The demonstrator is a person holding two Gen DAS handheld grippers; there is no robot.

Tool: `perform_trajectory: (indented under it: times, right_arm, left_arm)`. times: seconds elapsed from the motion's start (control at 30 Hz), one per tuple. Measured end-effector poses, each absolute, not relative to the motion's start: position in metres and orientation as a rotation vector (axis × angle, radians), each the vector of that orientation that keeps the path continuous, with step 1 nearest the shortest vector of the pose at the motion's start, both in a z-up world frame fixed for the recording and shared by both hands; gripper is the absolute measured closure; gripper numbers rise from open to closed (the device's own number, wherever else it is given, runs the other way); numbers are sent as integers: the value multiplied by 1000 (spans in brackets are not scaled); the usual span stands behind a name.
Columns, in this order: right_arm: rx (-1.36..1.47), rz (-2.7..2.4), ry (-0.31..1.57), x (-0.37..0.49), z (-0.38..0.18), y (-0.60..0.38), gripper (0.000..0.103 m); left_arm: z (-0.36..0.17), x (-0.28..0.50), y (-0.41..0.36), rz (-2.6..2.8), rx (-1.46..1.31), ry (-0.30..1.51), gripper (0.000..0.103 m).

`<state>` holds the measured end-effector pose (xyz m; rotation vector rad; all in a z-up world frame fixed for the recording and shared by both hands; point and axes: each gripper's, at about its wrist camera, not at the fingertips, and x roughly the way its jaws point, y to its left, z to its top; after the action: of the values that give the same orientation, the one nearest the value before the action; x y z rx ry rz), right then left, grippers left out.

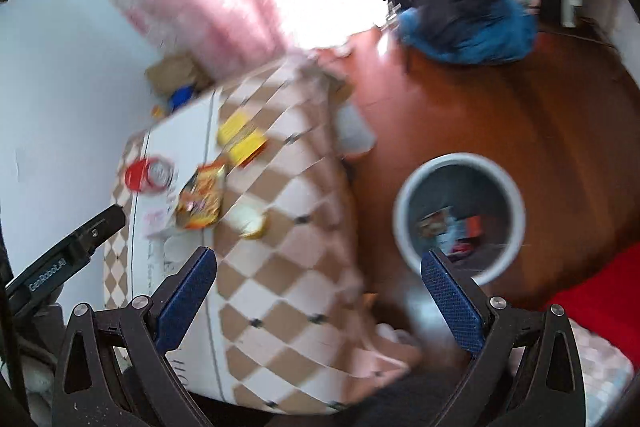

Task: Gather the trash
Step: 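Move both open tools back over the table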

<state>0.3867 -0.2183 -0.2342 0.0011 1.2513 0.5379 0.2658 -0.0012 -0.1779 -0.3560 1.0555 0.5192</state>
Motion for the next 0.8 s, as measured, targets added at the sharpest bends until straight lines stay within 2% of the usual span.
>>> perform_trajectory:
  times: [0.13, 0.2, 0.37, 0.5, 0.57, 0.63, 0.7, 0.8]
  right_arm:
    - [-68, 588, 1324, 387, -287, -152, 0]
    - [-111, 593, 1353, 388, -311, -127, 4]
    - [-221, 563, 1374, 395, -354, -85, 11]
    - [-280, 577, 1346, 400, -373, -64, 13]
    - [-334, 575, 1309, 398, -376, -59, 21]
    - [-405, 569, 1251, 391, -374, -52, 38]
    - [-443, 578, 1207, 386, -371, -52, 65]
    - [-434, 576, 1211, 383, -369, -58, 67]
  left_arm:
    - [-223, 235, 52, 633, -380, 1139, 3]
    - [-250, 222, 69, 667, -397, 1186, 3]
    - [-293, 206, 87, 698, -437, 1250, 3]
    - [-311, 204, 86, 681, -444, 1268, 3]
    - [-314, 205, 80, 658, -432, 1264, 4]
    - [-315, 207, 77, 632, -415, 1258, 4]
    - [-315, 212, 70, 605, -391, 1250, 4]
    - [-316, 223, 59, 564, -369, 1237, 4]
